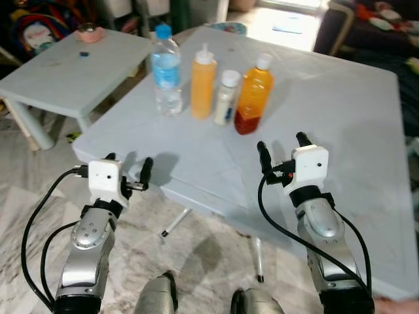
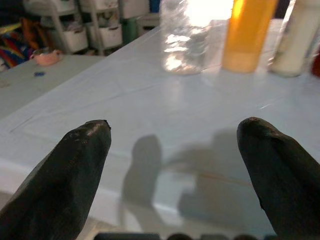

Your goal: Restocking fridge

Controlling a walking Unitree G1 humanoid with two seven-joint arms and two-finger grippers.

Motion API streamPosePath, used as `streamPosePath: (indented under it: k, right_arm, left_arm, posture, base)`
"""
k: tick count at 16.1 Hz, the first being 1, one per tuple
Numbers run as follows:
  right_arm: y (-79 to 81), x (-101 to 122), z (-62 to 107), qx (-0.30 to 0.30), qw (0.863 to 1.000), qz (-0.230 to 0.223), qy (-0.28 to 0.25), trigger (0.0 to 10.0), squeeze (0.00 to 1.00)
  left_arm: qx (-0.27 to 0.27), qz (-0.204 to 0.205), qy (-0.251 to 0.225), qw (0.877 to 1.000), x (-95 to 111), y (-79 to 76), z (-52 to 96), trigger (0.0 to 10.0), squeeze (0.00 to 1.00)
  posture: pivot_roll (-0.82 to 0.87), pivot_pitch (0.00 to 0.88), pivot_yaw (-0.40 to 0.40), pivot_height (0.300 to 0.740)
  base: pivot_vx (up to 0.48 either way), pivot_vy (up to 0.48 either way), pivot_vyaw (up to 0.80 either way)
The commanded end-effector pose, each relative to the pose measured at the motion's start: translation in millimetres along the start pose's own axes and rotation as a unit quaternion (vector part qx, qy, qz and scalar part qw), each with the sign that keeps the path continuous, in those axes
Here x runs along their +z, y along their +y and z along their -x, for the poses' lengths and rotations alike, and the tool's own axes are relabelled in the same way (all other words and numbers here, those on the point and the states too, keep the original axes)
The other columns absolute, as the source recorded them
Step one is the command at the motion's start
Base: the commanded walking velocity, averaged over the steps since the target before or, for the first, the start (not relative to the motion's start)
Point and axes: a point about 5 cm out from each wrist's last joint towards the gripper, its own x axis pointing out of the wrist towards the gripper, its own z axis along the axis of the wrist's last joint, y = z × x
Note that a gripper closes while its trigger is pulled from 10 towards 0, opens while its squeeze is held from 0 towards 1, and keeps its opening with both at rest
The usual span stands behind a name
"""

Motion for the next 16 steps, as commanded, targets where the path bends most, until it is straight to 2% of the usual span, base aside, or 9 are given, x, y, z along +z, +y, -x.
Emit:
streamPosePath:
  k: [1,2,3,5,6,7,11,13,16]
  right_arm:
    - [-10.7,3.7,-3.6,-0.028,0.999,0.020,-0.012,10.0,0.00]
    - [-16.6,4.0,-4.4,-0.044,0.999,0.024,-0.015,10.0,0.28]
    - [-18.3,5.0,-4.6,-0.045,0.999,0.019,-0.018,10.0,1.00]
    - [-18.7,13.3,-8.2,-0.043,0.998,0.026,-0.031,10.0,1.00]
    - [-16.6,16.3,-10.7,-0.034,0.999,0.023,-0.035,10.0,0.91]
    - [-12.6,23.4,-15.7,-0.016,0.998,0.023,-0.048,10.0,0.00]
    - [-18.6,34.1,-27.9,-0.013,0.997,0.029,-0.067,10.0,0.00]
    - [-21.8,31.0,-23.8,-0.022,0.998,0.024,-0.060,10.0,0.00]
    - [-15.9,25.3,-11.8,-0.024,0.998,0.020,-0.047,10.0,0.00]
  left_arm:
    - [0.007,-0.005,0.002,1.000,0.1,4.2,1.8,10.0,0.00]
    - [0.013,-0.005,0.009,1.000,-3.1,6.6,3.4,10.0,0.00]
    - [0.010,-0.005,0.010,1.000,-3.5,6.1,4.3,10.0,0.00]
    - [0.006,-0.006,0.014,1.000,-4.0,5.1,5.0,10.0,0.00]
    - [0.006,-0.006,0.014,1.000,-4.0,4.9,4.3,10.0,0.00]
    - [0.005,-0.005,0.015,1.000,-3.6,4.0,3.5,10.0,0.00]
    - [0.011,-0.011,0.023,1.000,-5.0,3.9,5.1,10.0,0.00]
    - [0.011,-0.009,0.019,1.000,-3.6,4.8,7.6,10.0,0.00]
    - [0.010,-0.008,0.005,1.000,1.1,5.4,9.7,10.0,0.00]
  posture:
    - [0.01,0.118,-0.014,0.740]
    - [0.01,0.118,-0.014,0.740]
    - [0.01,0.119,-0.012,0.740]
    - [0.01,0.119,-0.009,0.740]
    - [0.01,0.120,-0.009,0.740]
    - [0.01,0.122,-0.008,0.740]
    - [0.02,0.128,-0.008,0.740]
    - [0.02,0.127,-0.010,0.740]
    - [0.02,0.114,-0.010,0.740]
  base:
    - [0.000,0.000,0.00]
    - [0.000,0.000,0.00]
    - [0.000,0.000,0.00]
    - [0.000,0.000,0.00]
    - [0.000,0.000,0.00]
    - [0.000,0.000,0.00]
    - [0.000,0.000,0.00]
    - [0.000,0.000,0.00]
    - [0.000,0.000,0.00]
